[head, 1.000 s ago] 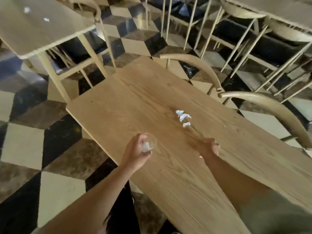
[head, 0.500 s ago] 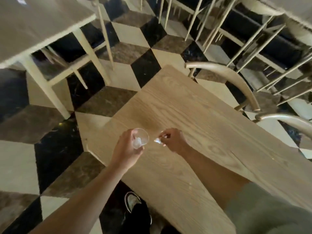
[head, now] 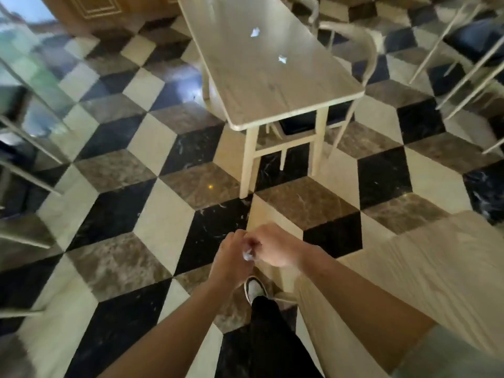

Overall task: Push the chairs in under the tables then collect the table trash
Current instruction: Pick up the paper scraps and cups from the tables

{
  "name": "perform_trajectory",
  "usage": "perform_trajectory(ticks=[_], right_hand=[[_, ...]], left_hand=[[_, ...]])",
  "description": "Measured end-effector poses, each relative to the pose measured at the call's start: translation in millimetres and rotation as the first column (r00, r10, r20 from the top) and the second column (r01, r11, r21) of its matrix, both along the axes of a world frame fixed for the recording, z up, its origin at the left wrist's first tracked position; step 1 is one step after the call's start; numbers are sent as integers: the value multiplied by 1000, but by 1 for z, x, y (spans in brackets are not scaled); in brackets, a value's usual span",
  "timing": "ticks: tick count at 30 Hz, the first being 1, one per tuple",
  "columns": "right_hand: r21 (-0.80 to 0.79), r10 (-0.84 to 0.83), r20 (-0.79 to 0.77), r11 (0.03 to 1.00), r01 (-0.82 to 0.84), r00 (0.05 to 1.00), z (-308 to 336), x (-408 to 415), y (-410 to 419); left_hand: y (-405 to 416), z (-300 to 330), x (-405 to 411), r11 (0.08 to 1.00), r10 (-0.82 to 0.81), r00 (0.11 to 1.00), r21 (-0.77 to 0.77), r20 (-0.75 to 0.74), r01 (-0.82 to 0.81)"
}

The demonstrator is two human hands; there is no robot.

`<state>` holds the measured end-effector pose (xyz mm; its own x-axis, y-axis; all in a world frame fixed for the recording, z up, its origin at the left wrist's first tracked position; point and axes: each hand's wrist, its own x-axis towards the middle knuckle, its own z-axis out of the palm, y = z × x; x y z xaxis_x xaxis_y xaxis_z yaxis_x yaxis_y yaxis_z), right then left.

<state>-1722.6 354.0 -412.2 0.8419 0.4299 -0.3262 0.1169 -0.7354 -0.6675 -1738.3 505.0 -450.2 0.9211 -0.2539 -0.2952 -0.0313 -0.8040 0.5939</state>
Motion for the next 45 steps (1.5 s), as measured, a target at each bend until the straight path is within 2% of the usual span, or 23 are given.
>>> perform_trajectory(ticks=[3,8,12,14,19,21,23,26,29,32,34,37,40,43,45], right_hand=[[16,80,-37,997,-79,996,4,56,30],[94,38,177,994,-55,983,4,149,54],[225,-29,242,974,-27,970,12,223,60],[220,-24,241,975,-30,970,21,255,64],[128,69,123,988,-85,990,45,365,85],[103,117,60,987,-123,991,55,407,105],[92,154,25,984,-155,988,66,451,126],[36,172,58,984,-174,983,80,520,157],[-10,140,161,990,-140,977,87,590,189],[34,86,255,995,-98,963,90,643,204],[94,-15,319,995,-16,948,92,673,208],[151,-182,451,980,126,874,90,720,210],[67,-203,361,979,192,910,88,752,198],[-122,-107,147,985,126,983,81,783,182],[-174,-90,9,981,91,996,73,808,165]], left_hand=[[35,-1,40,1000,20,1000,-7,-24,-21],[55,10,135,995,63,997,-69,-37,-66],[64,23,216,995,67,996,-75,-51,-70],[74,29,249,996,41,998,-75,-46,-44],[97,45,351,976,52,999,-212,7,-50],[116,46,385,951,100,994,-290,-39,-107],[138,42,424,947,136,990,-289,-44,-143],[170,35,493,939,177,984,-299,6,-167],[197,31,572,914,204,978,-367,42,-175],[210,36,633,905,188,980,-400,62,-148],[218,42,669,902,161,985,-414,64,-120],[228,46,727,910,134,989,-402,59,-99],[219,54,775,918,67,996,-394,62,-38],[193,59,819,916,-59,993,-390,106,96],[170,59,851,913,-157,982,-362,109,186]])
